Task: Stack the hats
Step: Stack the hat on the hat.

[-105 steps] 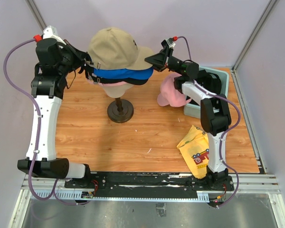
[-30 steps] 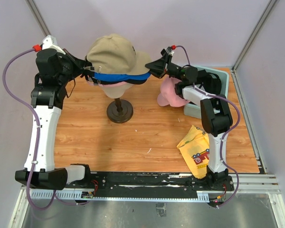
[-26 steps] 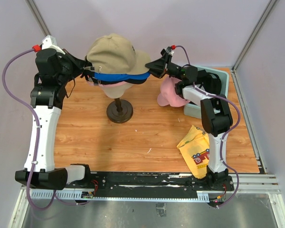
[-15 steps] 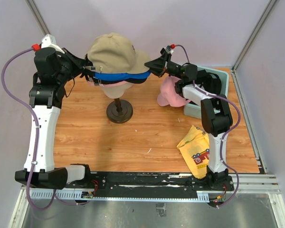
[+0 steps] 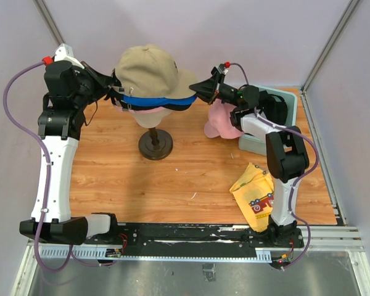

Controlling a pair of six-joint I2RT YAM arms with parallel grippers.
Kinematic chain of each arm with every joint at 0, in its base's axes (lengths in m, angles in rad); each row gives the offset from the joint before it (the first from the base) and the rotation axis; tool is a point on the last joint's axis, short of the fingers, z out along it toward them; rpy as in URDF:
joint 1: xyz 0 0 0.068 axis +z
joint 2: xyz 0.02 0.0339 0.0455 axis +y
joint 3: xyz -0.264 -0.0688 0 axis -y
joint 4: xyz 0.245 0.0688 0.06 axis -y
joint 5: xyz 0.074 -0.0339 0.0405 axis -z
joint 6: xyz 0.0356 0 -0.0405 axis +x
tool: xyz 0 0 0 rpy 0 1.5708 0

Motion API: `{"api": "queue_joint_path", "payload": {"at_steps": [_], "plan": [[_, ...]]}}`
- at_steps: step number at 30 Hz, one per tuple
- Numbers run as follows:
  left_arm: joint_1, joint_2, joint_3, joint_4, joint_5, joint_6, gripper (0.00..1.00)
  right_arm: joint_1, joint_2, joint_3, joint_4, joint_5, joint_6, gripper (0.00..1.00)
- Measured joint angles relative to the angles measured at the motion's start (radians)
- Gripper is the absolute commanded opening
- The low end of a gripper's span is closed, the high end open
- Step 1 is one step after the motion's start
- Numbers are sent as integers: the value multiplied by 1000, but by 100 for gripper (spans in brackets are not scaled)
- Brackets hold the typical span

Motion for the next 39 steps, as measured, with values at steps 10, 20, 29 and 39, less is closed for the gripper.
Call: {"api": "queue_joint_path", "payload": {"at_steps": [10,20,29,39], "plan": [[0,25,0,14,16,-14,1,5,-207,-145,-279,9,-254,1],[0,24,-22,40,26,-17,16,5,-222,-150,-369,17,-365,12],[5,23,-21,28,17,-21,36,5,-224,-151,-402,9,-390,32],[5,23,20,-8,8,-21,41,2,-247,-149,-451,-15,-406,39]]}}
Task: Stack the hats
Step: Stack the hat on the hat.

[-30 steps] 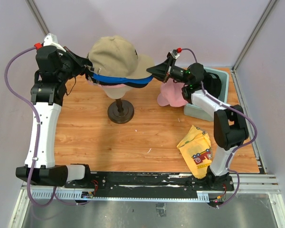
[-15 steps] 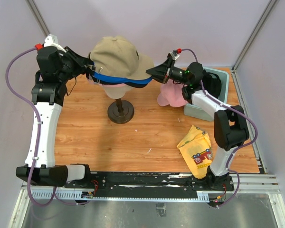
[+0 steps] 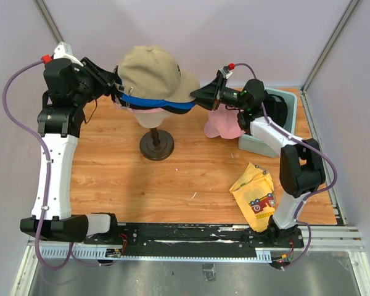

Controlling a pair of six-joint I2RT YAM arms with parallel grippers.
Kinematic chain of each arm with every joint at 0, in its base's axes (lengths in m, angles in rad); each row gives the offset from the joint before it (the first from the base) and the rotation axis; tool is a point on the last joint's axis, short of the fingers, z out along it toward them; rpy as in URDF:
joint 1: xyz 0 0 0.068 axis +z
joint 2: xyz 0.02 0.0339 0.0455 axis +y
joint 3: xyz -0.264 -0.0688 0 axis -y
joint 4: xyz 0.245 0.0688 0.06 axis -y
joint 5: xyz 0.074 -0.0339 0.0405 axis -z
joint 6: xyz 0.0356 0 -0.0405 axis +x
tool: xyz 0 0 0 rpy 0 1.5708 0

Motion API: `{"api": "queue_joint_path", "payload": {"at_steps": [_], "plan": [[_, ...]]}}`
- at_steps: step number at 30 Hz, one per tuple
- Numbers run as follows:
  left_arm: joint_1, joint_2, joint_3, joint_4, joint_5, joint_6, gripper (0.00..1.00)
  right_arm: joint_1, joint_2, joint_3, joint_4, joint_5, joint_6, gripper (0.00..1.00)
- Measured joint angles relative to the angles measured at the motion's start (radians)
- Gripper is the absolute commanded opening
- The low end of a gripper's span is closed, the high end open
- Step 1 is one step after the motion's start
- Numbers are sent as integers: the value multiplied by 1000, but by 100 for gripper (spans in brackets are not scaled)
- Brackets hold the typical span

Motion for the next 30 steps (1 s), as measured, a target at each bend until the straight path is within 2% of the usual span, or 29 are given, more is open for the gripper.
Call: {"api": "queue_joint_path", "payload": {"at_steps": [23,27,30], "plan": [[0,-8,66,-30,-56,0,45,-31,-122,-24,-229,-5,-141,43],[0,-24,67,-36,-84,0,46,-48,-163,-28,-310,-5,-201,43],[0,-46,67,-35,-109,0,46,-77,-216,-27,-443,3,-304,44]]}}
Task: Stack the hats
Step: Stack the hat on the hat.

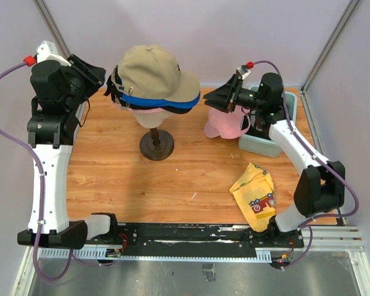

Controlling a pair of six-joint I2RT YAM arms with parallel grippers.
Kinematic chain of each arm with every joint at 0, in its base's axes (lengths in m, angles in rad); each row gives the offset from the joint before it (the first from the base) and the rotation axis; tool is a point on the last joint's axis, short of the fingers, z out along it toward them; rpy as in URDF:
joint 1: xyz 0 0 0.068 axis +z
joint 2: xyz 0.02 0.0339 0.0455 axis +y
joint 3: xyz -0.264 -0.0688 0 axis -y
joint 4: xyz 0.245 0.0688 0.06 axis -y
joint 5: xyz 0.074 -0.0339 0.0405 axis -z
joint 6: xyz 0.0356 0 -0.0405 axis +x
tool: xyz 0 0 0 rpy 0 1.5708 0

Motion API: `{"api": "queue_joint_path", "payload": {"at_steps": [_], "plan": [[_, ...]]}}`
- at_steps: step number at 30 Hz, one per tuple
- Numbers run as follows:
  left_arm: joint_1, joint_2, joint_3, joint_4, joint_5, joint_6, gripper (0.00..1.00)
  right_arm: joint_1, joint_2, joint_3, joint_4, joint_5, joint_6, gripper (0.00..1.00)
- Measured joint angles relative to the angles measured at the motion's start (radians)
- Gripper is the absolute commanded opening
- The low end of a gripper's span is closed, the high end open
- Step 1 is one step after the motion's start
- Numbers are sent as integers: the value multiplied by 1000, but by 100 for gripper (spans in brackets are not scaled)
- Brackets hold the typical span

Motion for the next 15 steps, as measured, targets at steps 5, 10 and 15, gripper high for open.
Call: {"api": "queue_joint_path", "payload": {"at_steps": [5,10,15], "plan": [[0,-42,8,24,-30,0,44,-52,-115,15,-323,84,-259,46],[0,-60,13,55,-33,0,43,-112,-225,5,-562,211,-454,53],[0,-61,6,75,-26,-4,42,-169,-329,-74,-676,323,-548,56]]}}
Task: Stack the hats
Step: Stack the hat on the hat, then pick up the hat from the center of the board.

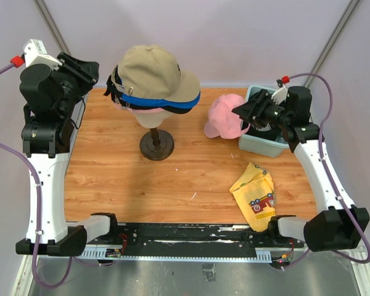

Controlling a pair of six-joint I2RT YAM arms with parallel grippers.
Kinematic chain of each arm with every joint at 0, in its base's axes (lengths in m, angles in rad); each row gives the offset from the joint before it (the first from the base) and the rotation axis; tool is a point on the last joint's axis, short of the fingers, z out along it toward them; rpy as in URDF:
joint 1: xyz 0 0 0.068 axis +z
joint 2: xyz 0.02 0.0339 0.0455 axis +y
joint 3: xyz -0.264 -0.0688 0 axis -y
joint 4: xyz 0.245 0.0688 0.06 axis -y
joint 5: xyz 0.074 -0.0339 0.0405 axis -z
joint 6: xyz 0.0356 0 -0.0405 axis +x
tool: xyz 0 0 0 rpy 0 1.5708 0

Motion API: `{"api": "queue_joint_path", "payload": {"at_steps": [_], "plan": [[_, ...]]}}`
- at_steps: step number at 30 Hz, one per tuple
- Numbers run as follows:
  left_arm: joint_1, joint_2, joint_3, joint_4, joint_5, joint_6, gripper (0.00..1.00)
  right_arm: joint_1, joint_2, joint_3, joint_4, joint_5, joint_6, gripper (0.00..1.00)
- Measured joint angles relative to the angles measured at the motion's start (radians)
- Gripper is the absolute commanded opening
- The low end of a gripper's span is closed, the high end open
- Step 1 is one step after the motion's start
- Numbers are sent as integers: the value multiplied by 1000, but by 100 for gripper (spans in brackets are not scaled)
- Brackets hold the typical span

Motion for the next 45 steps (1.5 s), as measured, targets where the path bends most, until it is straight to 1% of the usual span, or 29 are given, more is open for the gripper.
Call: {"api": "queue_joint_path", "payload": {"at_steps": [3,8,16,31,45], "plan": [[0,0,-10,8,4,-5,41,-19,-32,-53,-33,48,-28,56],[0,0,-22,14,9,-12,41,-30,-35,-107,-61,100,-53,57],[0,-15,-47,30,12,-15,41,-51,-25,-133,-50,154,-75,57],[0,-77,-159,124,26,-16,41,-62,103,-146,70,178,-77,58],[0,-91,-203,178,26,-14,41,-62,196,-146,141,169,-65,59]]}}
